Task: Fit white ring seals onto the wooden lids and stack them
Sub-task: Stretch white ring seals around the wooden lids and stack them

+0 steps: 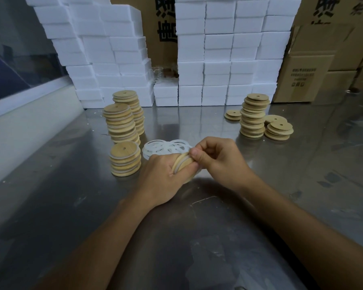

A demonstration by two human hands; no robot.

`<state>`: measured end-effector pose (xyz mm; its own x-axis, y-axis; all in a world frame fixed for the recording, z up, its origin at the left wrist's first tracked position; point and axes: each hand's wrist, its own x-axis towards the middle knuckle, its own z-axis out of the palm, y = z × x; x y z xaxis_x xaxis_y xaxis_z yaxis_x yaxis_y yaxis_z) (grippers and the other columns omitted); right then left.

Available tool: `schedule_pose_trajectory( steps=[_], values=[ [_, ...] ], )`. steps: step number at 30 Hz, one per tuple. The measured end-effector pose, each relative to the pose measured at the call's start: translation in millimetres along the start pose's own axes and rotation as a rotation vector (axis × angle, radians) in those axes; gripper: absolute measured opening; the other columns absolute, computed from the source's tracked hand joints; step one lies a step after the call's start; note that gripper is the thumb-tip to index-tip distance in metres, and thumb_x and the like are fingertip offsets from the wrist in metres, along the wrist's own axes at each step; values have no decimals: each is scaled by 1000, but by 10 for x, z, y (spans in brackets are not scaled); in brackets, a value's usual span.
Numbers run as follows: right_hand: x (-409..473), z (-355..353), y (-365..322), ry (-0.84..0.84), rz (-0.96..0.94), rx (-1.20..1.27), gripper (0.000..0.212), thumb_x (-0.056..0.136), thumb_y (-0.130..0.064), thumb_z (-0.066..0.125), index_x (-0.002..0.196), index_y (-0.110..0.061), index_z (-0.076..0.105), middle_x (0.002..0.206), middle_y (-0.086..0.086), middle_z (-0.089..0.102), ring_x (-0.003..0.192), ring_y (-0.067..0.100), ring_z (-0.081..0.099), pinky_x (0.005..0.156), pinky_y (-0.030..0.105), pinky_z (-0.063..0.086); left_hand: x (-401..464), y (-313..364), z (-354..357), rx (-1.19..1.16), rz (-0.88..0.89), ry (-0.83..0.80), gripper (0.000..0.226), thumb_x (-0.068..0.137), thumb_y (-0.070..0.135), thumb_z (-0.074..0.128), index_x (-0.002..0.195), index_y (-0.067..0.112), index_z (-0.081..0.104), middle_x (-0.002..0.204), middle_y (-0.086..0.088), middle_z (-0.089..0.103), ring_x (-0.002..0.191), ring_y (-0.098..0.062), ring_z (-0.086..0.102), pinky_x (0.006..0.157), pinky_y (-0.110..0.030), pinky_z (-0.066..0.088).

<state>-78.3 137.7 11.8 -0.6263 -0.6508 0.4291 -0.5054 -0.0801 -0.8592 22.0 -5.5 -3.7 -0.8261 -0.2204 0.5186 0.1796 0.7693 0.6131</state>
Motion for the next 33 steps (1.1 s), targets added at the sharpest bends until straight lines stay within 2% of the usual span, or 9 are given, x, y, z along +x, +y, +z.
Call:
schedule_pose_trajectory(
  steps=[2, 5, 7, 13, 17, 23, 27, 30, 33],
  values=[
    [8, -9, 0, -10, 31, 25, 14, 91, -10, 66, 77, -12, 68, 70, 1, 72, 68, 14, 69, 67, 32, 59, 2, 0, 5, 7, 5, -14, 48, 84, 60, 52, 96, 19, 74, 92, 3, 72, 88, -14, 66, 80, -44, 53],
    [16, 1, -1, 1, 64, 77, 13, 91, -7, 65, 78, -7, 68, 74, 14, 72, 70, 23, 69, 75, 48, 61, 8, -3, 1, -1, -11, -17, 47, 84, 58, 52, 97, 18, 75, 93, 1, 73, 90, -15, 66, 81, -44, 52],
    [13, 0, -4, 4, 71, 117, 11, 90, -10, 66, 80, -4, 69, 76, 17, 73, 72, 25, 69, 77, 51, 60, 7, 1, -6, -14, -24, -10, 46, 84, 57, 53, 93, 17, 75, 88, 0, 72, 86, -17, 66, 79, -44, 52],
    [-7, -37, -12, -27, 141, 232, 11, 90, -7, 63, 84, 1, 67, 79, 15, 72, 74, 21, 69, 77, 39, 62, 6, 13, -1, -67, -24, 6, 35, 89, 44, 59, 95, 14, 76, 89, -1, 73, 86, -15, 68, 80, -43, 53],
    [-5, -12, -41, -25, 153, 237, 15, 93, -5, 58, 86, 6, 65, 76, 15, 69, 71, 18, 67, 70, 28, 61, 6, 15, 7, -90, -12, 13, 31, 89, 42, 61, 99, 16, 76, 91, 4, 74, 88, -10, 68, 81, -34, 54],
    [-4, 40, -35, 24, 199, 389, 20, 94, -5, 59, 91, 15, 62, 73, 15, 69, 67, 15, 68, 69, 27, 60, 18, -5, 5, -193, -37, 70, 30, 88, 46, 61, 90, 20, 76, 83, 6, 74, 81, -13, 69, 77, -30, 55],
    [-3, 43, -26, 2, 233, 417, 18, 94, -9, 59, 86, 8, 63, 70, 8, 70, 68, 15, 68, 72, 30, 61, 28, 6, 14, -227, -51, 82, 24, 89, 38, 64, 86, 18, 76, 78, 4, 73, 76, -13, 67, 74, -30, 54],
    [10, 33, -28, 6, 246, 396, 20, 96, -10, 56, 80, 1, 62, 64, 3, 68, 66, 13, 67, 71, 29, 61, 29, 53, 50, -252, -66, 86, 29, 89, 38, 62, 89, 13, 76, 81, -1, 74, 79, -16, 68, 75, -32, 55],
    [14, 21, -50, 18, 252, 406, 21, 95, -16, 59, 77, -4, 63, 63, 0, 68, 65, 12, 67, 72, 31, 61, 44, 103, 88, -291, -73, 119, 27, 89, 35, 62, 80, 13, 73, 72, 2, 70, 70, -9, 64, 67, -23, 51]
  ],
)
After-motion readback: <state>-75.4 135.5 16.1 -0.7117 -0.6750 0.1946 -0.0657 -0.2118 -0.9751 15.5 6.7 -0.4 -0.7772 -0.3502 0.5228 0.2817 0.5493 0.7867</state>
